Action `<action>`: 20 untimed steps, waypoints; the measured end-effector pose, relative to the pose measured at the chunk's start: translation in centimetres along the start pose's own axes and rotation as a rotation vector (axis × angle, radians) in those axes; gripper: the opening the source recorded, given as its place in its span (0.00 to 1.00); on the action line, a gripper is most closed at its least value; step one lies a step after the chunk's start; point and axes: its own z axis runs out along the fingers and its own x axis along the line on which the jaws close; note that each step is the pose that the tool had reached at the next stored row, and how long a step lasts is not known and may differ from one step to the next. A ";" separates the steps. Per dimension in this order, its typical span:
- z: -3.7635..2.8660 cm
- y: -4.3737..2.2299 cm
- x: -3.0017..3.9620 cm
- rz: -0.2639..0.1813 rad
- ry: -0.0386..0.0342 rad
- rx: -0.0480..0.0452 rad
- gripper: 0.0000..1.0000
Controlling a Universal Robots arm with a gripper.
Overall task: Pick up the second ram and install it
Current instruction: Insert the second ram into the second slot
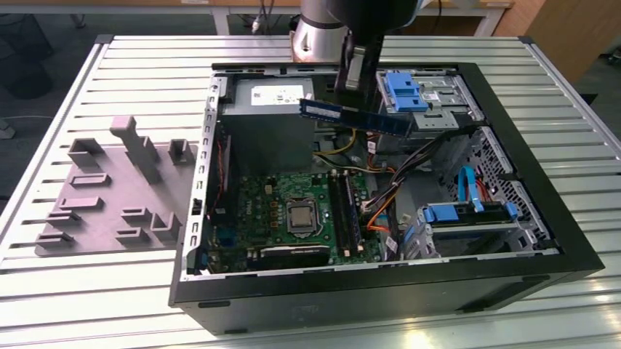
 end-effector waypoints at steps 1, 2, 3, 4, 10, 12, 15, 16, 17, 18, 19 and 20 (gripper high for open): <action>0.01 0.00 0.00 0.017 0.0004 -0.0001 0.14; 0.03 0.00 0.00 0.034 0.0008 -0.0002 0.14; 0.04 0.00 0.00 0.052 0.0011 -0.0003 0.14; 0.06 0.00 0.00 0.068 0.0014 -0.0004 0.14; 0.12 0.00 0.00 0.149 0.0024 -0.0013 0.14; 0.14 0.00 0.00 0.157 0.0026 -0.0014 0.14; 0.14 0.00 0.00 0.161 0.0026 -0.0014 0.14; 0.14 0.00 0.00 0.162 0.0026 -0.0015 0.14; 0.14 0.00 0.00 0.163 0.0026 -0.0014 0.14; 0.14 0.00 0.00 0.165 0.0026 -0.0015 0.14; 0.14 0.00 0.00 0.166 0.0026 -0.0015 0.14; 0.14 0.00 0.00 0.167 0.0026 -0.0015 0.14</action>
